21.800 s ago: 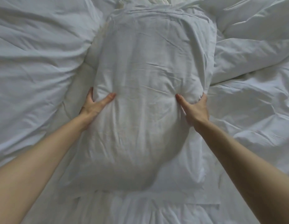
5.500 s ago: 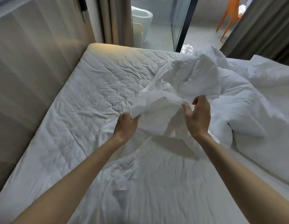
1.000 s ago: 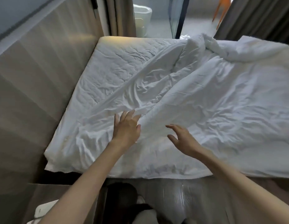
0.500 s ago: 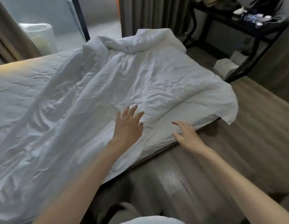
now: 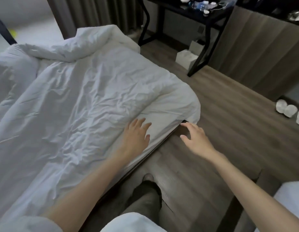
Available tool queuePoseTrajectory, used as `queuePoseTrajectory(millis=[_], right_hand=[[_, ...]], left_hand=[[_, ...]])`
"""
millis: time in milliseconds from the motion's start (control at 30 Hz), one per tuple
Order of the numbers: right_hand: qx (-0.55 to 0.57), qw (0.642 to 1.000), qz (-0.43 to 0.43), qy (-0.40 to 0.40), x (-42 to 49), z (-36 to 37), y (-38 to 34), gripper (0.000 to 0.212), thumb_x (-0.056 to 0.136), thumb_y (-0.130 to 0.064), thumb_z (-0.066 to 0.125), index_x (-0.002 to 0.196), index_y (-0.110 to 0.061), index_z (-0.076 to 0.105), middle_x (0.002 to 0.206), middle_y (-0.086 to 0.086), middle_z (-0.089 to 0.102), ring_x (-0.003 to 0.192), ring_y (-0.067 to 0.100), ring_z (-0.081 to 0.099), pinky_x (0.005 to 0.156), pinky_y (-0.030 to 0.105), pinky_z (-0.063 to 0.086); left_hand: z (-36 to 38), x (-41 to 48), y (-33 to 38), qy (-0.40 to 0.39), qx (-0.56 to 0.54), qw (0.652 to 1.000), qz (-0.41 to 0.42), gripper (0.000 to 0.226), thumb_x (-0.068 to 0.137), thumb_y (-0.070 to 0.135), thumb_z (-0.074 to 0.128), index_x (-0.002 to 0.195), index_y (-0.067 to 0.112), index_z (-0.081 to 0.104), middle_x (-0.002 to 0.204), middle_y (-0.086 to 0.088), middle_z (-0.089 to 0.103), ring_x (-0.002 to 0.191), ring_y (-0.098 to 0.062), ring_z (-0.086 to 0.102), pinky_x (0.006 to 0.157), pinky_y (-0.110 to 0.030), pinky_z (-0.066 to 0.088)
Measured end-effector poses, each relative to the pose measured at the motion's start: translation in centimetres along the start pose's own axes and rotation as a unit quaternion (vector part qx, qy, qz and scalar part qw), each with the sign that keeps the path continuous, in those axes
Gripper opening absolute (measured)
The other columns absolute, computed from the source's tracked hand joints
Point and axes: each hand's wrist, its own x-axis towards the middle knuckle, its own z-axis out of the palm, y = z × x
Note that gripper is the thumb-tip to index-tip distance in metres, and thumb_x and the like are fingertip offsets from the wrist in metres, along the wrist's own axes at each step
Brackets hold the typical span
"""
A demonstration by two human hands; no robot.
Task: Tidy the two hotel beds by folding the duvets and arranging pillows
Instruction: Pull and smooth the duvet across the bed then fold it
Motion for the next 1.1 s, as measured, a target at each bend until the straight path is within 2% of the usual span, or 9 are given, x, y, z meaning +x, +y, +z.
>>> queuePoseTrajectory(millis=[167,400,633,767,967,1033,1100], right_hand=[[-0.056,0.997,0.015,-0.049,8.8,-1.3,1.8,0.050,0.098,-0.027,0.050,0.145,-0.022,0.036,0.151,-0.001,0.032,0.135,0.028,0.028,0.106,0.038,0.029],[-0.104,0.986,0.003,-0.132,21.7,-1.2,3.2,0.053,0.096,-0.029,0.047,0.146,-0.027,0.031,0.157,-0.001,0.017,0.135,0.035,0.021,0.110,0.045,0.025],[-0.155,0.957,-0.021,-0.246,32.9,2.5,6.6,0.059,0.095,-0.030,0.050,0.147,-0.031,0.023,0.158,0.002,0.003,0.137,0.041,0.009,0.109,0.058,0.024],[-0.183,0.936,-0.044,-0.298,38.7,4.7,9.1,0.067,0.092,-0.034,0.057,0.148,-0.029,0.021,0.157,0.004,0.002,0.134,0.043,0.015,0.107,0.057,0.024],[-0.218,0.912,-0.110,-0.329,45.0,8.6,12.6,0.081,0.083,-0.042,0.067,0.148,-0.030,0.020,0.155,0.007,0.007,0.132,0.045,0.020,0.103,0.056,0.036],[-0.226,0.906,-0.113,-0.340,46.0,10.2,13.6,0.091,0.078,-0.049,0.071,0.149,-0.034,0.016,0.155,0.005,0.003,0.136,0.048,0.014,0.103,0.059,0.037],[-0.255,0.897,-0.127,-0.339,46.2,11.7,14.6,0.092,0.078,-0.046,0.071,0.149,-0.038,0.013,0.155,0.005,-0.002,0.137,0.050,0.008,0.101,0.060,0.038]], left_hand=[[2.6,9.8,-0.5,-0.064,-0.020,0.998,-0.022,0.054,0.099,0.029,0.044,0.150,0.022,0.027,0.158,-0.002,0.021,0.145,-0.021,0.019,0.116,-0.040,0.021],[4.6,20.2,-2.3,-0.087,-0.042,0.992,-0.077,0.059,0.098,0.024,0.045,0.152,0.021,0.022,0.159,-0.003,0.020,0.145,-0.022,0.020,0.116,-0.038,0.024],[9.7,26.8,-3.5,-0.107,-0.056,0.983,-0.139,0.063,0.095,0.022,0.050,0.152,0.021,0.022,0.159,-0.005,0.020,0.144,-0.023,0.023,0.112,-0.038,0.027],[13.2,30.0,-3.5,-0.120,-0.053,0.969,-0.208,0.064,0.094,0.020,0.052,0.152,0.021,0.023,0.159,-0.005,0.020,0.144,-0.025,0.022,0.111,-0.039,0.030],[17.7,33.8,-2.6,-0.117,-0.030,0.949,-0.290,0.071,0.093,0.022,0.053,0.153,0.025,0.016,0.160,-0.003,0.015,0.138,-0.029,0.030,0.102,-0.039,0.037],[19.1,34.7,-2.5,-0.118,-0.031,0.944,-0.307,0.074,0.093,0.023,0.054,0.154,0.029,0.013,0.161,-0.001,0.009,0.141,-0.029,0.025,0.102,-0.040,0.036],[20.4,35.1,-2.4,-0.120,-0.043,0.937,-0.324,0.075,0.093,0.023,0.054,0.154,0.031,0.010,0.162,0.000,0.005,0.145,-0.027,0.016,0.106,-0.041,0.034]])
